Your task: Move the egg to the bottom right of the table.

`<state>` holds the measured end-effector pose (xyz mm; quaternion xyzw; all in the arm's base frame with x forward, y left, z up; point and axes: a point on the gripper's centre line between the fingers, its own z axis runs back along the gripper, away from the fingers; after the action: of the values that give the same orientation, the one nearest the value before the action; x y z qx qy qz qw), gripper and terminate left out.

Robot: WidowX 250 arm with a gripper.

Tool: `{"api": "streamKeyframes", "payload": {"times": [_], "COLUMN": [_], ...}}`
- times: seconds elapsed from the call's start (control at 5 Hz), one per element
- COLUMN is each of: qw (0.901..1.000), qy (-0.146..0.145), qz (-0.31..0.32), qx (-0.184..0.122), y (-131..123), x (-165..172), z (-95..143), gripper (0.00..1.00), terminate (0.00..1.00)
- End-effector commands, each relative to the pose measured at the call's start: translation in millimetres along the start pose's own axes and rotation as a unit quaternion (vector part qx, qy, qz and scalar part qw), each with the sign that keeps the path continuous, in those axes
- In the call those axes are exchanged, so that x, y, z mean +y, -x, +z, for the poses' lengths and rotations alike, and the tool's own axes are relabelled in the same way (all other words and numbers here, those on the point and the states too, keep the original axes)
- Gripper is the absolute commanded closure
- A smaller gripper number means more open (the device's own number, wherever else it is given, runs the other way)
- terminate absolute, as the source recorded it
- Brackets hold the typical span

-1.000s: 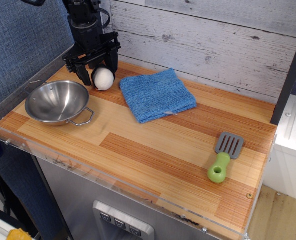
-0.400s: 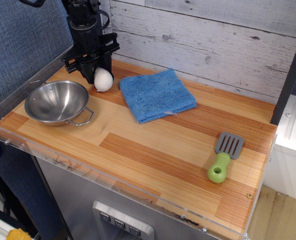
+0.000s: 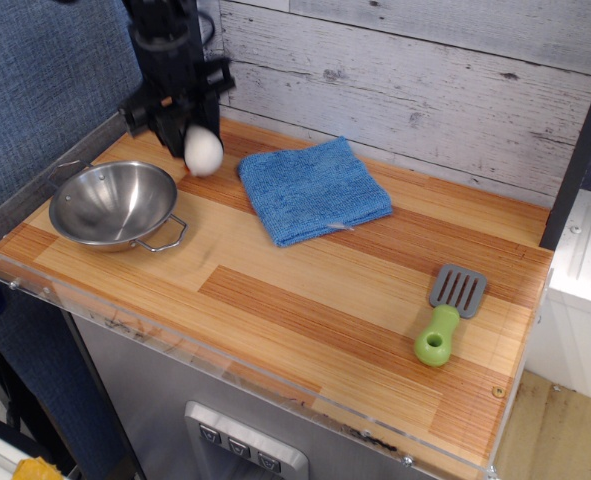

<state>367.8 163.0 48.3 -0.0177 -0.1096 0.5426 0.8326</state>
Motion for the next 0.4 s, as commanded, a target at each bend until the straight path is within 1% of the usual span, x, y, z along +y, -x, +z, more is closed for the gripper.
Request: {"api": "streamKeyframes", "payload": {"times": [0.0,0.2], "qw": [0.9956,0.9949], "qy": [0.073,0.086], "qz": [0.003,-0.035], "qx": [-0.059,-0.040], "y": [-13,16], "x": [-14,-11], "z": [88,102], "gripper": [1.00,1.00], "terminate": [0.00,0.00]}}
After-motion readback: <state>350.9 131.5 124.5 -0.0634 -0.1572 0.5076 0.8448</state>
